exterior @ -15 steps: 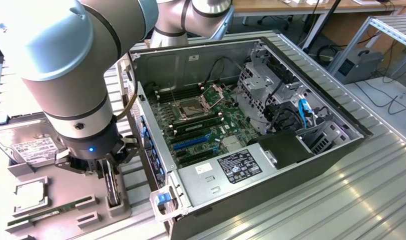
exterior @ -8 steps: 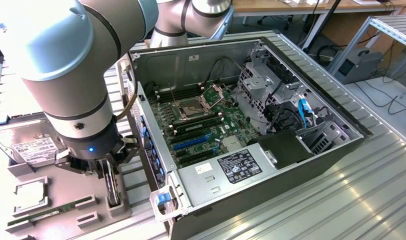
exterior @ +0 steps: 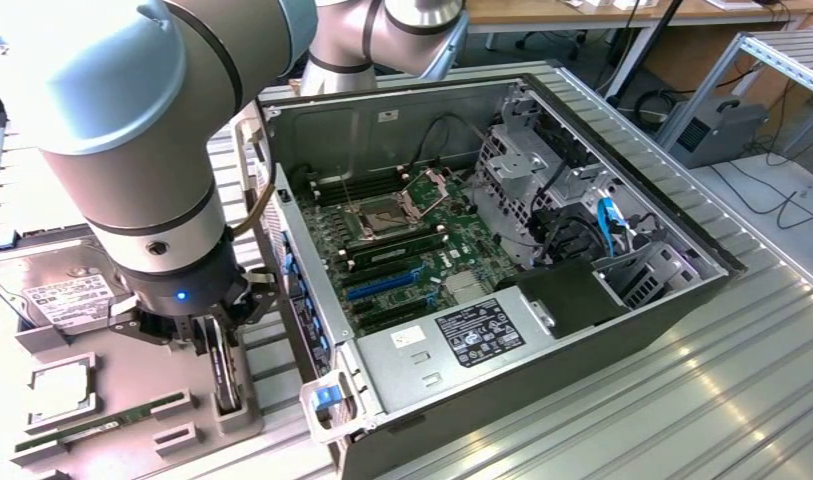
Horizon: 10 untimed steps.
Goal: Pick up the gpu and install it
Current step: 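Pick up the gpu and move the gpu toward the slot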
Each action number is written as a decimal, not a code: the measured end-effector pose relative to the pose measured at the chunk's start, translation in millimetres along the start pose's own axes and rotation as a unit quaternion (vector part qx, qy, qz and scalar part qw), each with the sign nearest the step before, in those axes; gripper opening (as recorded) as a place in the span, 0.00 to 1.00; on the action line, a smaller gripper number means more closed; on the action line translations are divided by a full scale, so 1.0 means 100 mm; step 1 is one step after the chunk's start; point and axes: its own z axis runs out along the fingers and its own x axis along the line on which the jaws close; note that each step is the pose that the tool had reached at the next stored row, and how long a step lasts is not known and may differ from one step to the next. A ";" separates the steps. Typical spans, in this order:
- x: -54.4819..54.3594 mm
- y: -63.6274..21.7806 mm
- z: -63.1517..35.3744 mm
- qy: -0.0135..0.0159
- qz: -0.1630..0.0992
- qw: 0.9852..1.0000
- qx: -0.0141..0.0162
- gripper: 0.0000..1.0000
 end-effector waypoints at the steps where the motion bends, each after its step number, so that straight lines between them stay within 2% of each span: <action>1: 0.00 0.000 0.000 0.000 0.000 1.000 0.000 0.36; 7: 0.00 0.000 -0.002 0.000 0.000 1.000 0.000 0.36; 10: 0.00 0.000 -0.002 0.000 0.000 1.000 0.000 0.27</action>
